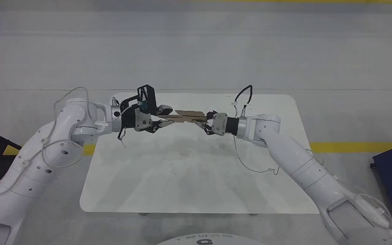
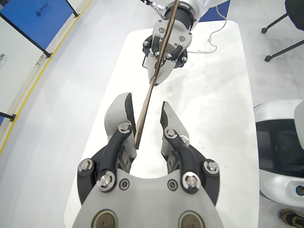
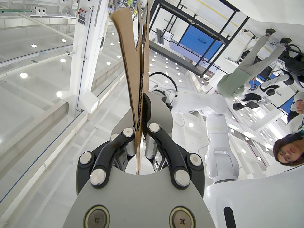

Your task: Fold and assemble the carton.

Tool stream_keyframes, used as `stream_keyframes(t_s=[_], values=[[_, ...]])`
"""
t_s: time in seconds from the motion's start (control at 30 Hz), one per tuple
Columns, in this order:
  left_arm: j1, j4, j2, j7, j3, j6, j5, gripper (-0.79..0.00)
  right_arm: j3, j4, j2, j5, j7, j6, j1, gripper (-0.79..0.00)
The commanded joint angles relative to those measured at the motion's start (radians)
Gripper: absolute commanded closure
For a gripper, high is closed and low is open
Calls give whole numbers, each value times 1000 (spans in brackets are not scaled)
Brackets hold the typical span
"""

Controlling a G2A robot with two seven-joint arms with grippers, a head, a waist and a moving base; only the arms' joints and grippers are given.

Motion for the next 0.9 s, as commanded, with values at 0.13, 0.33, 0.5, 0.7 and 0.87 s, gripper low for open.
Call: stream_keyframes(t_s=[0.13, 0.33, 0.5, 0.7, 0.87], values=[[0, 7, -7, -23, -4, 6, -3, 0, 9, 1, -7, -9, -8, 6, -4, 0], [5, 14, -12, -47, -13, 13, -5, 0, 18, -3, -14, -18, -17, 9, -8, 0], [17, 30, -12, -19, -45, 18, -26, 0, 39, -9, -18, -13, -12, -14, -20, -785], [53, 116, -2, 86, -121, -4, -62, 0, 143, -22, 1, -12, 76, -58, -77, -785], [55, 187, -7, 166, -146, -3, -69, 0, 213, -56, 13, -11, 127, -133, -131, -785]])
